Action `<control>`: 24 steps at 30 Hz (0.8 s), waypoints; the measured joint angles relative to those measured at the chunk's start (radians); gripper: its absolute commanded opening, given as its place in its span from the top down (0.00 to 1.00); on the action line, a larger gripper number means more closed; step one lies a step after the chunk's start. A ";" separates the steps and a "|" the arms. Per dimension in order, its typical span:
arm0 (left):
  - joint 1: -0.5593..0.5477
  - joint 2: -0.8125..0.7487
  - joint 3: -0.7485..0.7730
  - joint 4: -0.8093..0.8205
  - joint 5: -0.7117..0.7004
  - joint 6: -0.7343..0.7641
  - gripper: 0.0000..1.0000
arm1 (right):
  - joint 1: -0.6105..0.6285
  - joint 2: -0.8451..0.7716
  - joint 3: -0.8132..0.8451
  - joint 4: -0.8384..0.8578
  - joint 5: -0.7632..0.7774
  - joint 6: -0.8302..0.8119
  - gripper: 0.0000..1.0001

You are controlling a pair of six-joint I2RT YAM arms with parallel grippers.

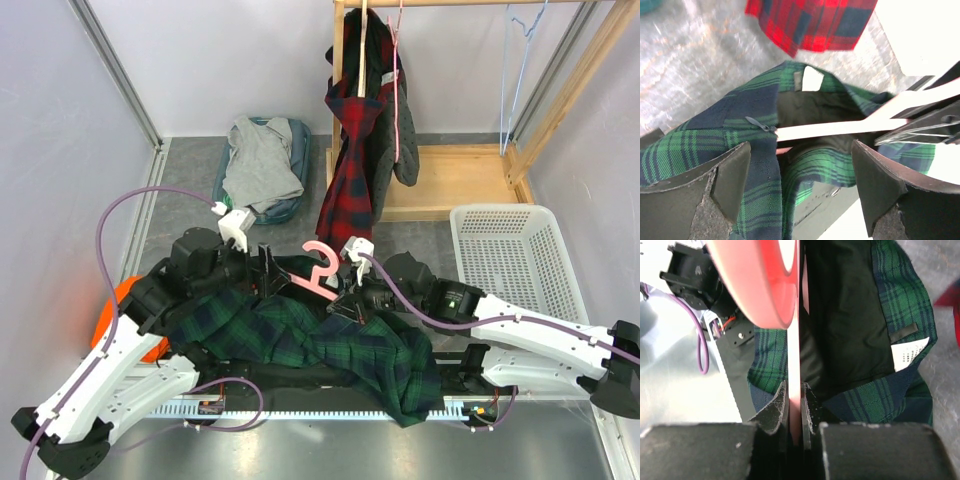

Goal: Place the skirt on the hanger
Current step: Hang the skirt on the hanger.

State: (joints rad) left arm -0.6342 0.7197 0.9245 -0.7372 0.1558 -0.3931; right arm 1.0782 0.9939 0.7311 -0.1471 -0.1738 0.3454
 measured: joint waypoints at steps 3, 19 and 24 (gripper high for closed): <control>0.000 -0.010 0.033 -0.008 -0.013 0.011 0.12 | 0.000 0.000 -0.007 0.036 0.007 -0.002 1.00; 0.000 -0.011 0.385 0.013 -0.167 0.161 0.05 | 0.004 -0.104 -0.018 0.114 0.051 -0.084 1.00; 0.000 0.018 0.364 -0.051 -0.323 0.095 0.07 | 0.004 -0.097 -0.006 0.106 0.058 -0.088 1.00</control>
State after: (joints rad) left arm -0.6342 0.7372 1.2884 -0.7879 -0.1677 -0.2977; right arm 1.0824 0.8970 0.7246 -0.0410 -0.1162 0.2573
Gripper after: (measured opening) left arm 0.946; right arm 0.124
